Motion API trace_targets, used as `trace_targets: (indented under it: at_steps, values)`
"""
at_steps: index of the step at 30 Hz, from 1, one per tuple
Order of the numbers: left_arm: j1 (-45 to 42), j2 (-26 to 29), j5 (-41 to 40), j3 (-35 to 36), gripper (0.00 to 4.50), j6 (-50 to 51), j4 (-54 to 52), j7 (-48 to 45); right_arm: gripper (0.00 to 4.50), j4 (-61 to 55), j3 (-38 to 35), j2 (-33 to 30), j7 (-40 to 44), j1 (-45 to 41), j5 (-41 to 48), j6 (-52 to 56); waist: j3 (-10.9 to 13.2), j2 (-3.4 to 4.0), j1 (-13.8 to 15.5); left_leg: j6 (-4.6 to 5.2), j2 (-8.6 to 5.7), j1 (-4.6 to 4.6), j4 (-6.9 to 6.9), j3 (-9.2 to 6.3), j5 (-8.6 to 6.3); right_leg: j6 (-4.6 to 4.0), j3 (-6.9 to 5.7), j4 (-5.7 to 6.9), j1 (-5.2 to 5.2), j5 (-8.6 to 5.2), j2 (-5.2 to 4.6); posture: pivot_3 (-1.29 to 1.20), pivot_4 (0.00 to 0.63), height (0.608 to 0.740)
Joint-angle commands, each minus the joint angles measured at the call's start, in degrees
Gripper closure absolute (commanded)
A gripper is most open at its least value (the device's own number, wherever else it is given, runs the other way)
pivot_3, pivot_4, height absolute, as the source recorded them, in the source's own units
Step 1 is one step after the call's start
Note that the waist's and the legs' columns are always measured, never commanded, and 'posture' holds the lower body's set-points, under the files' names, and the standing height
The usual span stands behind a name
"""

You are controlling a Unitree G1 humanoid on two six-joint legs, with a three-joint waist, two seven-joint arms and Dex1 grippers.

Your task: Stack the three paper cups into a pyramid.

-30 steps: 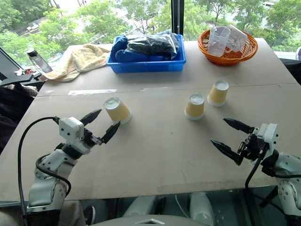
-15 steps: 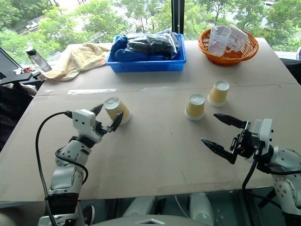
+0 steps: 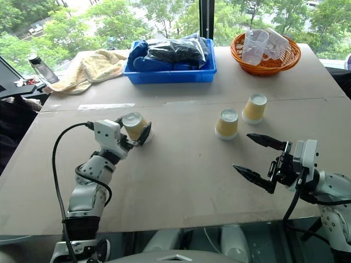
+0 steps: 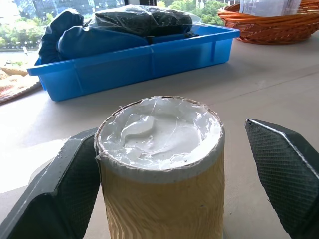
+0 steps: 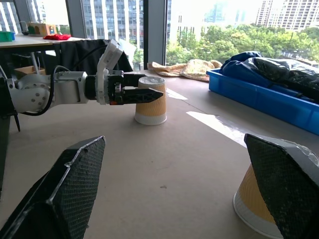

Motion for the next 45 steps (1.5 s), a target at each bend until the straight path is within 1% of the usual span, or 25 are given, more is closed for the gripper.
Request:
trace_targets:
  at_steps: [1,2,4,5,6,7,11,13,17,21,25,31,32,33,34,35,37,39,42,45]
  values:
    - [-0.24,-0.28,-0.03,-0.01,0.0,-0.71,-0.28,0.45,0.09,-1.65,-1.09,-0.8,-0.59,-0.54,-0.1,-0.11,0.0,0.0,0.02,0.0,0.0,0.0,0.0,0.0,0.0,0.0,0.0,0.0,0.0,0.0,0.0,0.0,0.15,0.74]
    - [-0.2,-0.3,0.0,0.01,0.54,-1.1,0.13,0.27,0.0,-1.73,-1.01,-0.83,-0.75,-0.63,-0.12,-0.01,0.0,0.0,0.03,0.0,0.0,0.0,0.0,0.0,0.0,0.0,0.0,0.0,0.0,0.0,0.0,0.0,0.15,0.74]
    - [-0.22,-0.23,-0.02,0.23,1.27,-1.93,1.16,-0.1,0.0,-2.02,-0.88,-0.89,-1.19,-0.76,-0.12,0.22,0.0,0.0,0.04,0.0,0.0,0.0,0.0,0.0,0.0,0.0,-0.01,0.0,0.0,0.0,0.0,0.0,0.15,0.74]
    - [-0.36,-0.17,-0.1,0.35,1.8,-2.27,1.74,-0.27,0.0,-2.17,-0.82,-0.94,-1.47,-0.86,-0.09,0.35,0.0,0.0,0.04,0.0,0.0,0.0,0.0,0.0,0.0,0.0,-0.01,0.0,0.0,0.0,0.0,0.0,0.15,0.74]
    - [-0.52,-0.12,-0.2,0.45,2.1,-2.63,2.36,-0.46,0.0,-2.3,-0.8,-1.0,-1.71,-0.95,-0.02,0.47,0.0,0.0,0.05,0.0,0.0,0.0,0.0,0.0,0.0,0.0,-0.01,0.0,0.0,0.0,0.0,0.0,0.15,0.74]
    - [-0.71,-0.11,-0.37,0.5,2.11,-2.98,2.97,-0.71,0.0,-2.39,-0.83,-1.03,-1.91,-1.02,-0.03,0.49,0.0,0.0,0.05,0.0,0.0,0.0,0.0,0.0,0.0,0.0,-0.01,0.0,0.0,0.0,0.0,0.0,0.15,0.74]
    - [-1.87,-0.02,-1.8,-0.32,2.11,-4.54,5.1,-4.04,0.0,-2.62,-1.32,-0.96,-2.63,-0.96,0.57,0.82,0.0,0.0,0.11,0.0,0.0,0.02,0.01,0.0,0.0,0.0,-0.01,0.02,0.0,0.0,-0.01,0.0,0.15,0.74]
    - [-2.27,0.01,-3.97,-2.68,2.11,-4.16,3.86,-9.08,0.0,-2.53,-2.39,-0.91,-2.4,0.47,0.92,0.6,0.0,0.0,0.24,0.0,0.0,0.02,0.01,-0.01,0.0,0.0,-0.04,0.02,0.0,0.0,-0.01,0.0,0.15,0.74]
    - [-2.31,1.54,-6.74,-10.69,2.11,-1.38,-1.29,-21.03,0.0,-1.25,-5.35,-1.03,-1.05,4.03,0.86,-0.65,0.0,-0.01,0.61,0.01,-0.03,-0.03,0.02,-0.03,0.0,0.0,-0.06,-0.05,0.01,0.0,-0.05,0.0,0.15,0.74]
    - [-4.23,3.28,-5.97,-17.42,2.11,0.0,-3.52,-28.26,0.0,-0.01,-7.48,-0.9,0.75,6.77,0.98,-1.47,0.0,0.0,0.13,0.01,-0.01,-0.03,0.01,-0.03,0.0,0.0,-0.03,-0.04,0.02,0.0,-0.02,0.0,0.15,0.74]
    - [-7.57,3.09,-4.65,-20.82,2.11,-1.01,-0.89,-31.55,0.0,0.78,-8.01,-0.47,1.62,7.87,0.6,-2.33,0.01,0.01,-0.23,0.0,0.01,0.02,0.0,-0.03,0.01,0.0,0.0,0.04,0.02,0.0,0.02,0.0,0.15,0.74]
    - [-9.53,2.32,-3.01,-21.81,2.11,-4.35,3.29,-33.04,0.0,1.01,-8.2,0.02,1.16,7.98,0.37,-2.94,0.01,0.0,0.0,0.0,0.01,0.02,0.01,-0.02,0.01,0.0,0.0,0.02,0.02,0.0,0.02,0.0,0.15,0.74]
    - [-9.57,2.33,-3.34,-21.97,1.07,-4.88,3.43,-33.92,0.0,0.69,-8.13,0.07,0.85,7.93,0.36,-2.82,0.01,-0.01,0.04,0.0,0.0,0.02,0.01,-0.02,0.01,0.0,0.01,0.0,0.02,0.0,0.01,0.0,0.15,0.74]
    - [-9.51,2.33,-3.64,-21.97,0.59,-5.17,3.32,-34.45,0.0,0.31,-8.09,0.11,0.54,7.92,0.36,-2.67,0.01,-0.01,0.04,0.0,0.0,0.01,0.02,-0.02,0.01,0.0,0.0,0.0,0.02,0.0,0.01,0.0,0.15,0.74]
    - [-9.47,2.35,-3.82,-21.92,0.22,-5.35,3.13,-34.75,0.0,0.01,-8.05,0.11,0.32,7.91,0.43,-2.52,0.01,-0.01,0.02,0.0,0.0,0.01,0.02,-0.02,0.01,0.0,0.0,0.0,0.02,0.0,0.0,0.0,0.15,0.74]
    - [-9.66,2.29,-3.68,-21.56,0.07,-5.77,2.99,-34.45,0.0,-0.17,-8.01,0.12,0.07,7.77,0.66,-2.31,0.02,-0.01,0.02,0.0,0.0,0.01,0.02,-0.02,0.01,0.0,0.01,0.0,0.02,0.0,0.0,0.0,0.15,0.74]
    - [-10.08,2.18,-3.41,-20.72,0.07,-6.15,2.57,-33.51,0.0,-0.27,-8.0,0.32,-0.61,7.48,1.07,-2.04,0.02,-0.01,0.02,0.0,0.0,0.01,0.01,-0.02,0.01,0.0,0.01,0.01,0.02,0.0,0.01,0.0,0.15,0.74]
    - [-10.14,2.71,-5.49,-19.6,0.07,-4.75,0.34,-33.9,0.0,0.14,-7.48,0.85,-2.71,6.6,-0.21,-1.95,0.02,-0.01,-0.01,0.0,0.0,0.01,0.01,-0.02,0.01,0.0,0.01,0.01,0.02,0.0,0.01,0.0,0.15,0.74]
    - [-10.0,4.68,-10.66,-16.91,0.07,0.38,-5.82,-34.32,0.0,0.93,-5.12,2.51,-9.56,3.87,-5.76,-1.39,0.04,-0.05,-0.22,0.0,0.0,0.0,0.02,-0.02,0.01,0.0,0.02,0.02,0.0,0.0,0.01,0.0,0.15,0.74]
    - [-10.96,7.95,-17.48,-12.62,0.07,8.75,-12.18,-33.07,0.0,1.32,-1.99,4.95,-16.94,-0.16,-10.63,0.46,0.04,-0.03,-0.24,-0.01,0.02,0.01,0.01,-0.02,0.01,0.0,0.03,0.05,-0.02,0.0,0.04,0.0,0.15,0.74]
